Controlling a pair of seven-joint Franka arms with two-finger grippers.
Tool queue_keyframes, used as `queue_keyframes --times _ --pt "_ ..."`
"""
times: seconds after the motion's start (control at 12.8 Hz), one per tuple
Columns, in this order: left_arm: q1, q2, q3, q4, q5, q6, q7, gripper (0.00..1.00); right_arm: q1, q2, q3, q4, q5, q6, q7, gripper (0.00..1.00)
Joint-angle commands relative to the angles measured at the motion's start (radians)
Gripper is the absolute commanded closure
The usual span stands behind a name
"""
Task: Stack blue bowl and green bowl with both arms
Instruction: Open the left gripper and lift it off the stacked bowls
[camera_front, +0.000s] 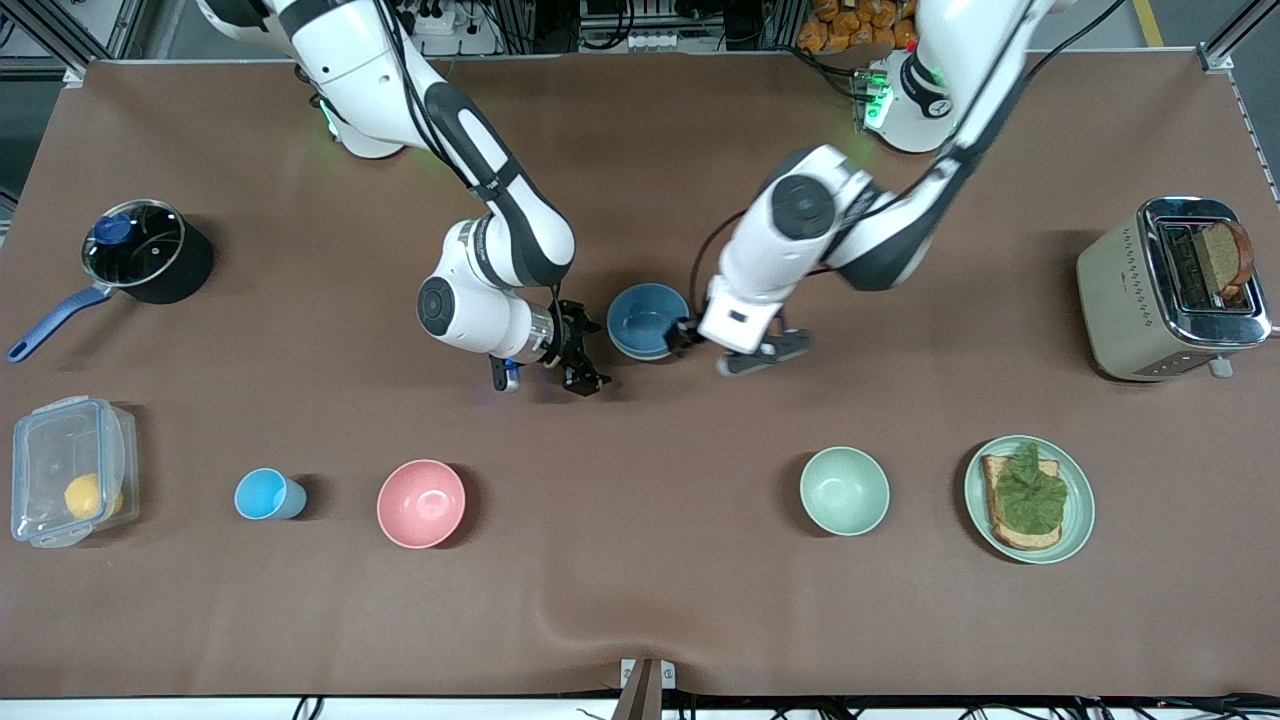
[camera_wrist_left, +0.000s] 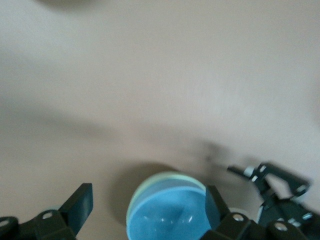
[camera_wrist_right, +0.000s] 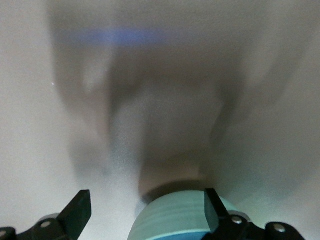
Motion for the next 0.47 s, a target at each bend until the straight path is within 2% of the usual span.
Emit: queue_keyframes --times 0.0,0.16,0.39 --pt "0.033 -0.077 0.0 0.064 0.102 -0.163 -0.022 0.0 -0.018 -0.01 0.005 0.007 0.021 -0.022 -0.046 0.0" --pt "0.077 -0.086 0.0 0.144 0.147 -0.283 -0.016 0.0 -0.032 -0.01 0.002 0.008 0.021 -0.026 -0.086 0.0" --pt "0.149 -0.129 0.0 0.202 0.147 -0.378 0.043 0.0 -0.058 -0.015 0.0 0.007 0.018 -0.035 -0.134 0.0"
